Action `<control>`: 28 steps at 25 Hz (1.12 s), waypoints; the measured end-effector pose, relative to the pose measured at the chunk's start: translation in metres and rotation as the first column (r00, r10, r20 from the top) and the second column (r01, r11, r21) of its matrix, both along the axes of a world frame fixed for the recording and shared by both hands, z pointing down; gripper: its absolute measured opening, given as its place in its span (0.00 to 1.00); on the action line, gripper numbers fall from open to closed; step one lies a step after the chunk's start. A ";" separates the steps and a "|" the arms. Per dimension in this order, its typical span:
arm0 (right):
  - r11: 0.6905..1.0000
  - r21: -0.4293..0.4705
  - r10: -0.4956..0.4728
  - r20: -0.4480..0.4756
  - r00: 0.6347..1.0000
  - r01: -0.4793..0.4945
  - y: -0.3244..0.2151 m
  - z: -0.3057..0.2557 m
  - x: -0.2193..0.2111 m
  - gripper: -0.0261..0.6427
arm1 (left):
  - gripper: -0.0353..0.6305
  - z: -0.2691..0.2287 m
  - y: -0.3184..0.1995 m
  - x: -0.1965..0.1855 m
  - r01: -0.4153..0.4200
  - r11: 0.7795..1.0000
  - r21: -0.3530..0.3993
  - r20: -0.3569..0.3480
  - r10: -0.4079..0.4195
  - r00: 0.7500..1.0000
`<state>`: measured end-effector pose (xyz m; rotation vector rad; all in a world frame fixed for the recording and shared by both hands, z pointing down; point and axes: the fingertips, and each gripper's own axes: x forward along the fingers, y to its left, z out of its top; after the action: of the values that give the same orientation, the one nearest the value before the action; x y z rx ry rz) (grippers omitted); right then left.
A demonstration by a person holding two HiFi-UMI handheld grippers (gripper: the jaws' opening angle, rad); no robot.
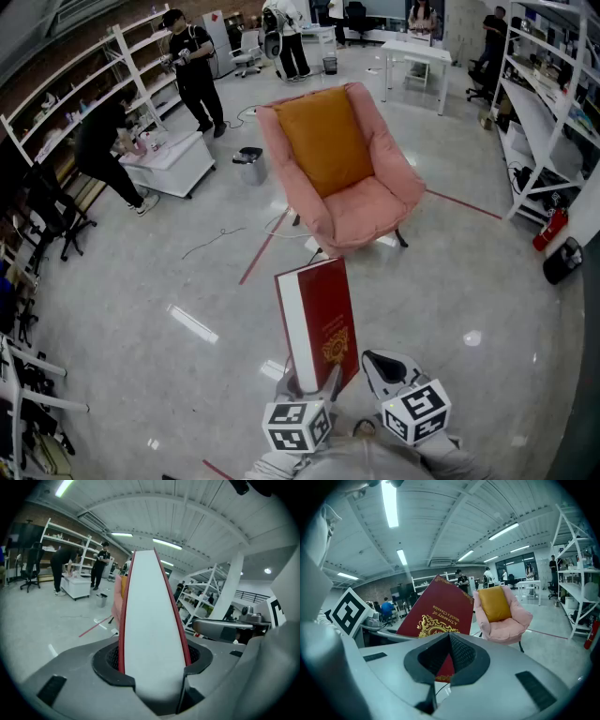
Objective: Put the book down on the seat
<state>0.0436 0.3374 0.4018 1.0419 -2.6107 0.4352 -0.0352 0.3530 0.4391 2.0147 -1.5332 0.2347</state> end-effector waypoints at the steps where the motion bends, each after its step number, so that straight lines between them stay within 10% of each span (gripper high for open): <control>1: 1.000 0.002 -0.004 0.000 1.000 0.004 0.002 0.000 0.003 0.05 | 0.44 -0.001 0.001 0.003 -0.008 1.000 0.001 0.011 0.008 1.000; 28: 0.995 0.014 0.097 0.038 0.995 -0.097 -0.065 0.000 -0.047 0.05 | 0.44 -0.012 -0.079 -0.071 -0.071 0.997 -0.004 0.069 0.071 0.995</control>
<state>-0.0037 0.2728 0.4015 1.1805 -2.6081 0.4610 -0.1057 0.2739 0.4275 2.0819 -1.5039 0.3363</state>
